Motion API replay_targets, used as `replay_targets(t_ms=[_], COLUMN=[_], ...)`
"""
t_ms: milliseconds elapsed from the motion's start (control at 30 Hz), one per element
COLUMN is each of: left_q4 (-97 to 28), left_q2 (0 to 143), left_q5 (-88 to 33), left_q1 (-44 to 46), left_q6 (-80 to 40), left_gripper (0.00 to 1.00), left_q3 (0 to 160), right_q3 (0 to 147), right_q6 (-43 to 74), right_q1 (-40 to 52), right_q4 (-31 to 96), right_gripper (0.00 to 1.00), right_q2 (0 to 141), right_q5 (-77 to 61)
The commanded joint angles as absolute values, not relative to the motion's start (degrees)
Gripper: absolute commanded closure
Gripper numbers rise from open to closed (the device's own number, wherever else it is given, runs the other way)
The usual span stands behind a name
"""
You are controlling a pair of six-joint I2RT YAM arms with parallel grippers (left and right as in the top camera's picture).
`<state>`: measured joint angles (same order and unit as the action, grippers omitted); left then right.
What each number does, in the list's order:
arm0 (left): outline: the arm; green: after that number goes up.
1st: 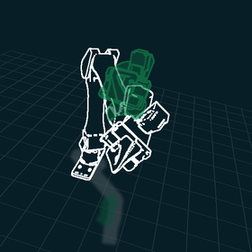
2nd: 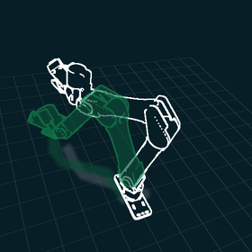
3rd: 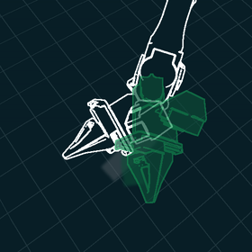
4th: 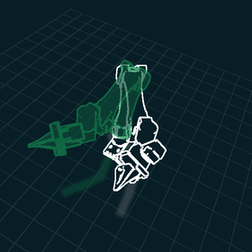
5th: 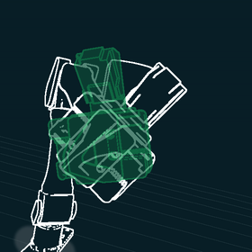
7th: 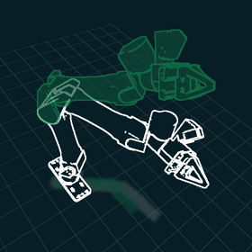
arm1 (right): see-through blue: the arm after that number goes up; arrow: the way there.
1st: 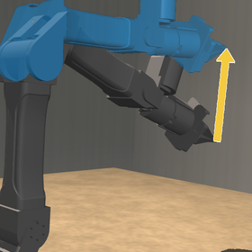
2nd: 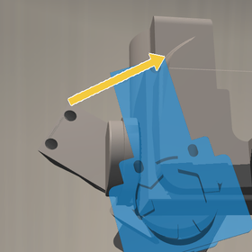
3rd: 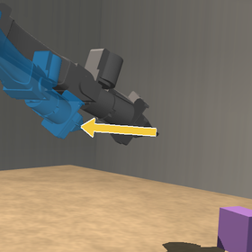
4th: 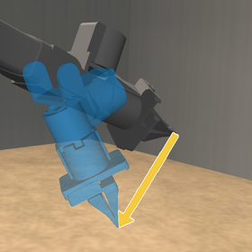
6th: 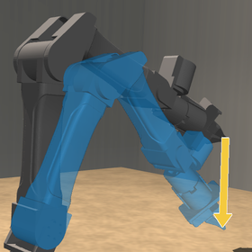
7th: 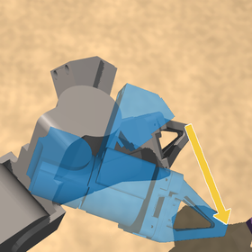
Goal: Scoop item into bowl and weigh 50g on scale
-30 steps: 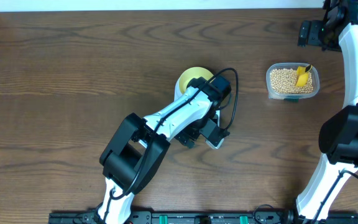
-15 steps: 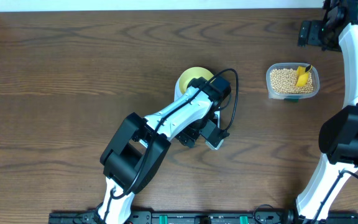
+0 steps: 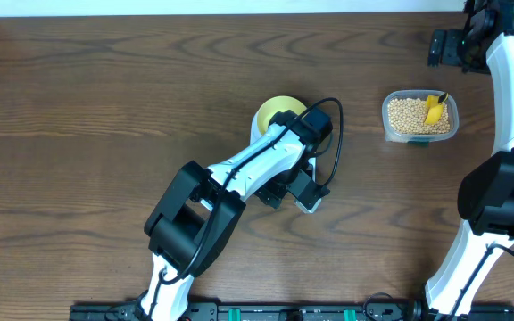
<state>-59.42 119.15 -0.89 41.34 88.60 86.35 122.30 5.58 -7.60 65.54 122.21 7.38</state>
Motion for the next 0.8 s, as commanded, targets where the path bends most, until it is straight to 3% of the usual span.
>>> replay_targets(t_ms=[0,633,667,767], left_q4=[-58.8,-56.0,-55.5,-54.9], left_q2=[122.4,123.3,123.3,123.3], left_q5=[-0.3,1.1,1.1,1.1], left_q1=[40.9,40.8,40.7,40.6], left_q6=[89.6,90.3,90.3,90.4], left_gripper=[0.19,0.2,0.27,0.3], left_q3=[86.6,86.7,86.7,86.7], right_q3=[123.2,123.2,123.2,123.2], right_q6=[5.1,5.1,5.1,5.1], right_q1=[-7.8,-7.8,-7.8,-7.8], right_q4=[65.6,65.6,65.5,65.6], right_gripper=[0.01,0.01,0.01,0.01], right_q2=[122.2,122.2,122.2,122.1], right_q5=[8.0,8.0,8.0,8.0])
